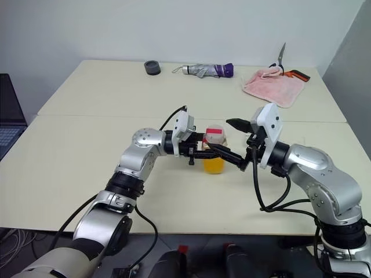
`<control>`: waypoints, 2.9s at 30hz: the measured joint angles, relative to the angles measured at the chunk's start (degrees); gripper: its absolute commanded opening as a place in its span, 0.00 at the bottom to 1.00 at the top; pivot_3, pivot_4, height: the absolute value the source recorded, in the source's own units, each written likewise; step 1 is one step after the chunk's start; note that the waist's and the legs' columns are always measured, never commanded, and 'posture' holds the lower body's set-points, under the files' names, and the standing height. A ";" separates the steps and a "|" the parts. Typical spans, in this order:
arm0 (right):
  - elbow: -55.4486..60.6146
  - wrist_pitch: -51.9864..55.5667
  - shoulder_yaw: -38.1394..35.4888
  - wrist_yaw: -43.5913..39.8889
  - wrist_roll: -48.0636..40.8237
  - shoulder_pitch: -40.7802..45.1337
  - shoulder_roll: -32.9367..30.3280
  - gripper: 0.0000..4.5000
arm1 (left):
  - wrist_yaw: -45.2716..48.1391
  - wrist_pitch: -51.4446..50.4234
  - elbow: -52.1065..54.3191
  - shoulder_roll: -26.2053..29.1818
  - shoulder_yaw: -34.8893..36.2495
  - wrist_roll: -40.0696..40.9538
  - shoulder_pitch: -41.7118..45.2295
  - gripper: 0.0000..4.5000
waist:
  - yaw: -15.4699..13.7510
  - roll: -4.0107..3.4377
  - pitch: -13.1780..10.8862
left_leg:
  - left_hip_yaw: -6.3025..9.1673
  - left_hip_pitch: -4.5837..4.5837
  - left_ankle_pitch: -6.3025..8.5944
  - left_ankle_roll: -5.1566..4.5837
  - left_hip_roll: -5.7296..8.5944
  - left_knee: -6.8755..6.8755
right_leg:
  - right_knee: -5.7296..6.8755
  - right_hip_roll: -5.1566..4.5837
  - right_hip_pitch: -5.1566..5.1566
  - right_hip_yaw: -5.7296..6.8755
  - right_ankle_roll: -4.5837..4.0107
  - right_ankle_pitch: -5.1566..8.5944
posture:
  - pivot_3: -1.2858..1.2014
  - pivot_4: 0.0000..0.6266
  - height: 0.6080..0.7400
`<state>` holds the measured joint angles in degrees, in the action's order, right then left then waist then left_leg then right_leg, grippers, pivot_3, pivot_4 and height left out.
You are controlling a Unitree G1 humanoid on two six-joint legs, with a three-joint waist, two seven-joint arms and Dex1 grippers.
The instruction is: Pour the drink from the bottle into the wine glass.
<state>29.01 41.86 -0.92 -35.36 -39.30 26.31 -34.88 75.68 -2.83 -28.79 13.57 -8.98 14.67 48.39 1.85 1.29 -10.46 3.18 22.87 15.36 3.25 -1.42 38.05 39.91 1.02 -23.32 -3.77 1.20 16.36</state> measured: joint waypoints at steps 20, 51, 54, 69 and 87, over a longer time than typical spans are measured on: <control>-4.44 -1.06 2.83 -1.12 2.51 3.68 3.74 0.41 | 0.13 0.00 0.18 0.09 -0.14 0.00 -0.55 0.40 | 0.01 0.00 0.00 | 0.01 0.00 0.00 0.00 -0.01 0.00 | 0.00 0.00 0.00 0.02 0.00 0.00 | 0.52 0.24 1.00; -9.25 -12.45 -15.14 4.61 12.63 -28.98 0.66 0.39 | -1.39 -0.78 2.57 1.47 -0.09 0.29 -2.77 0.39 | -0.09 0.00 0.00 | -0.10 -0.07 0.00 0.00 0.03 0.00 | 0.03 -0.02 0.03 -0.10 0.01 0.01 | 0.52 0.24 1.00; -14.35 -14.16 -13.47 6.71 17.44 -31.90 2.28 0.55 | -1.62 -0.80 2.57 1.52 0.25 0.44 -2.69 0.39 | 0.10 -0.02 0.01 | -0.13 -0.10 0.00 0.00 -0.01 -0.02 | 0.04 0.02 0.03 -0.15 0.01 0.01 | 0.52 0.24 1.00; -1.72 -8.19 -14.89 0.56 8.26 -27.29 -3.09 1.00 | -9.62 -3.42 2.44 6.10 7.07 1.58 -2.82 0.39 | 0.44 -0.06 0.00 | -0.11 -0.15 0.00 0.00 -0.10 -0.01 | 0.05 0.13 0.05 -0.15 0.02 0.01 | 0.52 0.24 1.00; -19.38 -3.70 19.21 -0.81 16.87 15.34 16.86 1.00 | -45.94 -0.97 -7.68 14.85 22.03 -3.45 -5.07 0.39 | -0.13 -0.02 0.00 | 0.10 0.11 -0.01 0.02 -0.15 0.01 | 0.04 -0.27 -0.15 0.14 -0.02 -0.02 | 0.52 0.24 1.00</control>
<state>9.63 38.16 18.29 -36.18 -22.43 41.65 -18.02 29.74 -3.80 -36.47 28.43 13.05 11.22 43.33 1.71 1.28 -10.46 3.28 22.99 15.36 3.27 -1.57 38.07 39.95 0.75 -23.47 -3.63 1.17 16.34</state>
